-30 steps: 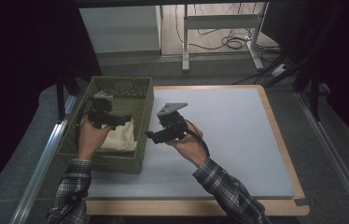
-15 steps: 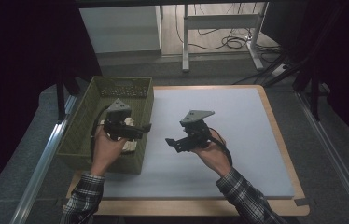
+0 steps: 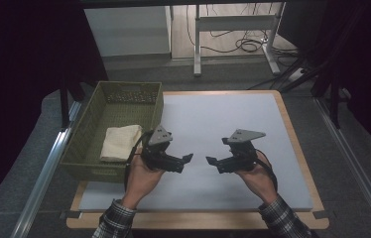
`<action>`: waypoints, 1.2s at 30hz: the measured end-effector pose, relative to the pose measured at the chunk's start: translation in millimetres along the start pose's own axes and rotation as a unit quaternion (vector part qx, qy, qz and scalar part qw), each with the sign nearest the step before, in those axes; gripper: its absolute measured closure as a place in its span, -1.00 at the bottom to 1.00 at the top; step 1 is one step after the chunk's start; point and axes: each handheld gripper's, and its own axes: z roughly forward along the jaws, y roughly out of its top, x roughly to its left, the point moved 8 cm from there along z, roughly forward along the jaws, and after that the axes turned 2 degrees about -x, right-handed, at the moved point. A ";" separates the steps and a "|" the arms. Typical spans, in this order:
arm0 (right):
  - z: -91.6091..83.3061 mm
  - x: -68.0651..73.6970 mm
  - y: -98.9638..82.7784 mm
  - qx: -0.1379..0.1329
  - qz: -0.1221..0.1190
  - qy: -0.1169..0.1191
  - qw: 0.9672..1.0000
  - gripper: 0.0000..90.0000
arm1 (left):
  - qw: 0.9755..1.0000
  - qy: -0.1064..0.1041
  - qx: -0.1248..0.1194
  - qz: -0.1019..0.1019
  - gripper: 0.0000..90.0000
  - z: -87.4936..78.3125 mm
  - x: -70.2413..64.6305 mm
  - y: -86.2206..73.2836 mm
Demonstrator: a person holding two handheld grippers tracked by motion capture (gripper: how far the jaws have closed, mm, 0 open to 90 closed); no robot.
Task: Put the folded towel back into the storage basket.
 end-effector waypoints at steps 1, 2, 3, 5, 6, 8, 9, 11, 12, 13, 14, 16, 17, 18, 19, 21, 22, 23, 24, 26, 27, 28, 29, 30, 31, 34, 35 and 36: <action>-4.3 -2.6 -4.5 0.001 0.001 -0.005 1.000 -0.80 | 1.000 0.000 0.000 0.002 -1.00 3.4 -3.7 -2.2; -8.4 -4.9 -8.7 0.001 0.003 -0.008 1.000 -0.80 | 1.000 -0.002 0.000 0.002 -1.00 6.0 -7.1 -4.4; -12.7 -7.4 -12.8 0.001 0.005 -0.012 1.000 -0.80 | 1.000 -0.006 -0.003 0.000 -1.00 8.5 -10.5 -6.3; -21.4 -12.1 -21.2 0.002 0.008 -0.018 1.000 -0.80 | 1.000 -0.012 -0.009 -0.005 -1.00 12.8 -15.8 -10.6; -25.3 -14.5 -25.2 0.001 0.011 -0.021 1.000 -0.80 | 1.000 -0.014 -0.011 -0.008 -1.00 14.9 -17.9 -13.4; -32.7 -19.1 -34.3 0.002 0.017 -0.027 0.999 -0.80 | 1.000 -0.013 -0.010 -0.008 -1.00 19.0 -21.2 -20.2; -35.9 -21.4 -39.1 0.002 0.021 -0.029 0.999 -0.80 | 1.000 -0.012 -0.009 -0.007 -1.00 20.9 -22.5 -24.0; -41.5 -25.8 -49.1 0.004 0.027 -0.035 0.999 -0.80 | 1.000 -0.007 -0.006 -0.006 -1.00 24.6 -24.5 -32.2; -44.2 -27.7 -54.3 0.006 0.030 -0.038 0.999 -0.80 | 1.000 -0.008 -0.005 -0.008 -1.00 26.4 -25.8 -36.5; -46.4 -29.5 -59.3 0.007 0.033 -0.040 0.999 -0.80 | 1.000 -0.008 -0.002 -0.009 -1.00 28.3 -26.9 -41.3; -48.3 -31.1 -64.1 0.008 0.035 -0.042 0.998 -0.80 | 1.000 -0.005 0.001 -0.010 -1.00 30.1 -27.2 -46.4; -51.3 -34.1 -73.2 0.011 0.037 -0.048 0.998 -0.80 | 1.000 0.002 0.009 -0.008 -1.00 34.3 -27.3 -56.6; -52.6 -35.2 -77.4 0.013 0.039 -0.051 0.998 -0.80 | 1.000 0.004 0.014 -0.009 -1.00 36.3 -27.1 -61.7; -53.1 -36.3 -81.3 0.012 0.038 -0.053 0.998 -0.80 | 1.000 0.006 0.016 -0.010 -1.00 38.0 -26.9 -66.4; -53.7 -37.1 -85.3 0.014 0.040 -0.055 0.998 -0.80 | 1.000 0.008 0.020 -0.011 -1.00 39.5 -26.7 -71.2; -53.5 -37.8 -93.5 0.019 0.039 -0.057 0.997 -0.80 | 0.999 0.010 0.027 -0.014 -1.00 42.1 -26.3 -80.7; -53.3 -37.7 -97.9 0.024 0.038 -0.057 0.997 -0.80 | 0.999 0.010 0.030 -0.016 -1.00 43.2 -25.9 -85.3; -52.7 -37.9 -102.2 0.028 0.037 -0.059 0.997 -0.80 | 0.999 0.011 0.032 -0.020 -1.00 44.1 -25.9 -89.8; -52.0 -38.0 -106.4 0.032 0.036 -0.060 0.997 -0.80 | 0.999 0.011 0.036 -0.022 -0.99 44.9 -25.8 -94.4; -50.2 -38.3 -115.4 0.040 0.036 -0.060 0.997 -0.80 | 0.999 0.014 0.044 -0.025 -0.99 47.4 -26.0 -103.3; -49.0 -38.6 -119.9 0.046 0.038 -0.060 0.996 -0.80 | 0.998 0.016 0.052 -0.024 -0.99 49.0 -26.0 -108.5; -47.4 -39.2 -125.6 0.053 0.040 -0.061 0.996 -0.80 | 0.998 0.017 0.058 -0.025 -0.99 49.5 -26.0 -109.7; -46.3 -39.4 -129.0 0.057 0.042 -0.061 0.996 -0.80 | 0.998 0.022 0.054 -0.021 -0.99 49.1 -26.1 -109.1; -44.8 -39.9 -132.9 0.066 0.044 -0.061 0.995 -0.80 | 0.998 0.023 0.056 -0.019 -0.98 49.3 -26.5 -109.2; -44.4 -40.0 -133.4 0.070 0.045 -0.061 0.995 -0.80 | 0.998 0.025 0.064 -0.017 -0.97 50.6 -26.7 -110.1; -42.9 -38.9 -134.6 0.078 0.036 -0.065 0.994 -0.80 | 0.995 0.026 0.094 -0.010 -0.97 55.8 -27.2 -113.4; -41.6 -38.3 -136.1 0.087 0.036 -0.066 0.993 -0.80 | 0.994 0.032 0.104 -0.009 -0.96 57.8 -26.9 -114.5; -40.5 -38.0 -137.3 0.093 0.028 -0.071 0.993 -0.80 | 0.993 0.037 0.114 -0.009 -0.93 59.5 -26.5 -115.7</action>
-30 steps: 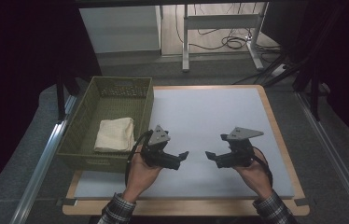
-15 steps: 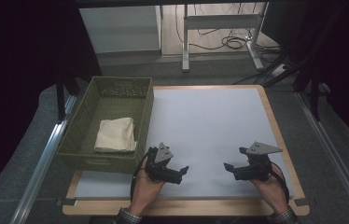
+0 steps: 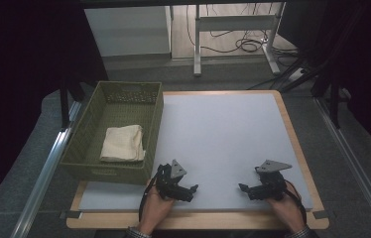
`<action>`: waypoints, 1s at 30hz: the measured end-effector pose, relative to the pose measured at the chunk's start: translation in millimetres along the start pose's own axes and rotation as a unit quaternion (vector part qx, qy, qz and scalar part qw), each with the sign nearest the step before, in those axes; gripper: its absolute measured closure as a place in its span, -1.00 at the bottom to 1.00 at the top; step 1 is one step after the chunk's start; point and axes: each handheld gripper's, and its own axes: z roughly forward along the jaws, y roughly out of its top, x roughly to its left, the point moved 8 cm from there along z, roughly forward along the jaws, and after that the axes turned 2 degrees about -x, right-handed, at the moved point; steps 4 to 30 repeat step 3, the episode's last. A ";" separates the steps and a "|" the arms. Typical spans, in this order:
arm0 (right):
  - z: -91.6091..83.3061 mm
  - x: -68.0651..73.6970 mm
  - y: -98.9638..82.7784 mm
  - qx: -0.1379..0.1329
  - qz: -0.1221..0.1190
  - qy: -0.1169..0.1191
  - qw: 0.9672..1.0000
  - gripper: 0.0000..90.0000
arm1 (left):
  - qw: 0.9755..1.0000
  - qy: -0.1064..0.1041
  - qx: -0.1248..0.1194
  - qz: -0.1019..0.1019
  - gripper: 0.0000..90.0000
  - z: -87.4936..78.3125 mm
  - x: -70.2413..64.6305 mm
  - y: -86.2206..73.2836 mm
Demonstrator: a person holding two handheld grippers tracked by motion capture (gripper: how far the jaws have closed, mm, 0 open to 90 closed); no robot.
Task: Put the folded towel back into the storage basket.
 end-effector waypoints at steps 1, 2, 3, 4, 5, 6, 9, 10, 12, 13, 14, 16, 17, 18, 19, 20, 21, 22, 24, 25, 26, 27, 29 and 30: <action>0.5 1.0 -0.7 0.004 -0.007 -0.007 1.000 -0.80 | 1.000 -0.001 0.006 -0.001 -0.93 1.2 0.0 -0.4; 0.5 1.4 -0.6 0.002 -0.008 -0.008 1.000 -0.80 | 1.000 -0.003 0.007 -0.005 -0.93 1.0 0.6 -0.5; 0.2 0.9 -0.9 0.002 -0.007 -0.008 1.000 -0.80 | 1.000 -0.008 0.008 -0.008 -0.92 1.5 1.0 -0.7; 0.2 0.9 -0.9 0.002 -0.007 -0.008 1.000 -0.80 | 1.000 -0.008 0.008 -0.008 -0.92 1.5 1.0 -0.7; 0.2 0.9 -0.9 0.002 -0.007 -0.008 1.000 -0.80 | 1.000 -0.008 0.008 -0.008 -0.92 1.5 1.0 -0.7; 0.2 0.9 -0.9 0.002 -0.007 -0.008 1.000 -0.80 | 1.000 -0.008 0.008 -0.008 -0.92 1.5 1.0 -0.7; 0.2 0.9 -0.9 0.002 -0.007 -0.008 1.000 -0.80 | 1.000 -0.008 0.008 -0.008 -0.92 1.5 1.0 -0.7; 0.2 0.9 -0.9 0.002 -0.007 -0.008 1.000 -0.80 | 1.000 -0.008 0.008 -0.008 -0.92 1.5 1.0 -0.7; 0.2 0.9 -0.9 0.002 -0.007 -0.008 1.000 -0.80 | 1.000 -0.008 0.008 -0.008 -0.92 1.5 1.0 -0.7; 0.2 0.9 -0.9 0.002 -0.007 -0.008 1.000 -0.80 | 1.000 -0.008 0.008 -0.008 -0.92 1.5 1.0 -0.7; 0.2 0.9 -0.9 0.002 -0.007 -0.008 1.000 -0.80 | 1.000 -0.008 0.008 -0.008 -0.92 1.5 1.0 -0.7; 0.2 0.9 -0.9 0.002 -0.007 -0.008 1.000 -0.80 | 1.000 -0.008 0.008 -0.008 -0.92 1.5 1.0 -0.7; 0.2 0.9 -0.9 0.002 -0.007 -0.008 1.000 -0.80 | 1.000 -0.008 0.008 -0.008 -0.92 1.5 1.0 -0.7; 0.2 0.9 -0.9 0.002 -0.007 -0.008 1.000 -0.80 | 1.000 -0.008 0.008 -0.008 -0.92 1.5 1.0 -0.7; 0.2 0.9 -0.9 0.002 -0.007 -0.008 1.000 -0.80 | 1.000 -0.008 0.008 -0.008 -0.92 1.5 1.0 -0.7; 0.2 0.9 -0.9 0.002 -0.007 -0.008 1.000 -0.80 | 1.000 -0.008 0.008 -0.008 -0.92 1.5 1.0 -0.7; 0.2 0.9 -0.9 0.002 -0.007 -0.008 1.000 -0.80 | 1.000 -0.008 0.008 -0.008 -0.92 1.5 1.0 -0.7; 0.2 0.9 -0.9 0.002 -0.007 -0.008 1.000 -0.80 | 1.000 -0.008 0.008 -0.008 -0.92 1.5 1.0 -0.7; 0.2 0.9 -0.9 0.002 -0.007 -0.008 1.000 -0.80 | 1.000 -0.008 0.008 -0.008 -0.92 1.5 1.0 -0.7; 0.2 0.9 -0.9 0.002 -0.007 -0.008 1.000 -0.80 | 1.000 -0.008 0.008 -0.008 -0.92 1.5 1.0 -0.7; 0.2 0.9 -0.9 0.002 -0.007 -0.008 1.000 -0.80 | 1.000 -0.008 0.008 -0.008 -0.92 1.5 1.0 -0.7; 0.2 0.9 -0.9 0.002 -0.007 -0.008 1.000 -0.80 | 1.000 -0.008 0.008 -0.008 -0.92 1.5 1.0 -0.7; 0.2 0.9 -0.9 0.002 -0.007 -0.008 1.000 -0.80 | 1.000 -0.008 0.008 -0.008 -0.92 1.5 1.0 -0.7; 0.2 0.9 -0.9 0.002 -0.007 -0.008 1.000 -0.80 | 1.000 -0.008 0.008 -0.008 -0.92 1.5 1.0 -0.7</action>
